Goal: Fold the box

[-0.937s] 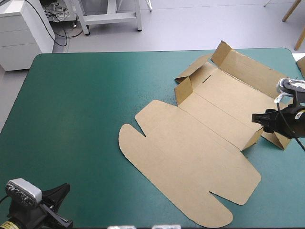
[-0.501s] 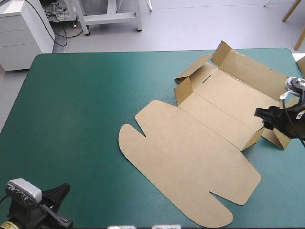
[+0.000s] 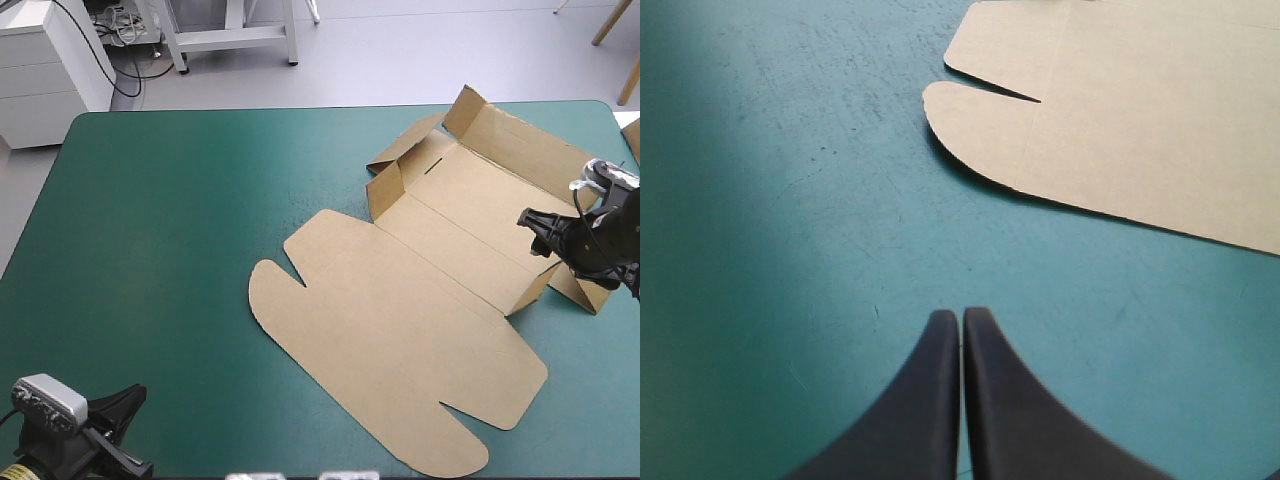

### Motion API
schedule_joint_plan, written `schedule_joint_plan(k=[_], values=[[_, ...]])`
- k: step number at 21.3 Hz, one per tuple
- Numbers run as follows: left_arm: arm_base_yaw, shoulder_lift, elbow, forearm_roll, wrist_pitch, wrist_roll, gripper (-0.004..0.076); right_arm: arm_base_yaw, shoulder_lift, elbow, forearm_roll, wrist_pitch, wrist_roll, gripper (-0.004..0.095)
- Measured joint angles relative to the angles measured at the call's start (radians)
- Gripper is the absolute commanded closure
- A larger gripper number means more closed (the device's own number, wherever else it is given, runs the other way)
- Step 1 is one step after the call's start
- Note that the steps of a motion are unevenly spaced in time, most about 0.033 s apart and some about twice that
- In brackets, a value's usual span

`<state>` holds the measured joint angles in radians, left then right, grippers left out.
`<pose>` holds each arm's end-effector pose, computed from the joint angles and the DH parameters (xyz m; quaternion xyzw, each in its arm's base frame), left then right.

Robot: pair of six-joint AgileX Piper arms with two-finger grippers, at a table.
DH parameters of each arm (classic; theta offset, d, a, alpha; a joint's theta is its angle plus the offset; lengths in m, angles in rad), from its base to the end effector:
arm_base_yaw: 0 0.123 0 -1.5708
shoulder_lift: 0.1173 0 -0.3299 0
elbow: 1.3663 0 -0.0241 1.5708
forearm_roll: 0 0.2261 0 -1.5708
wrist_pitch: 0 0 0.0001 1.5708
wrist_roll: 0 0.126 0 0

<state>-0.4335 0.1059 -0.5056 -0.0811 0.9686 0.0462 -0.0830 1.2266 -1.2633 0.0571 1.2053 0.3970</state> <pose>-0.0232 0.0015 0.2650 0.2008 0.8307 -0.1393 0.5001 0.2061 -0.0104 0.3852 0.2339 0.9412 0.0658 0.2348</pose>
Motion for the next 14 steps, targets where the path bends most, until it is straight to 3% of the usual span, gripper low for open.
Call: schedule_joint_plan(k=[14], values=[[0.0, 0.0, 0.0, 0.0, 0.0, 0.003, 0.0731, 0.0, 0.071, 0.12, -0.064, -0.016, 0.04, 0.0335]])
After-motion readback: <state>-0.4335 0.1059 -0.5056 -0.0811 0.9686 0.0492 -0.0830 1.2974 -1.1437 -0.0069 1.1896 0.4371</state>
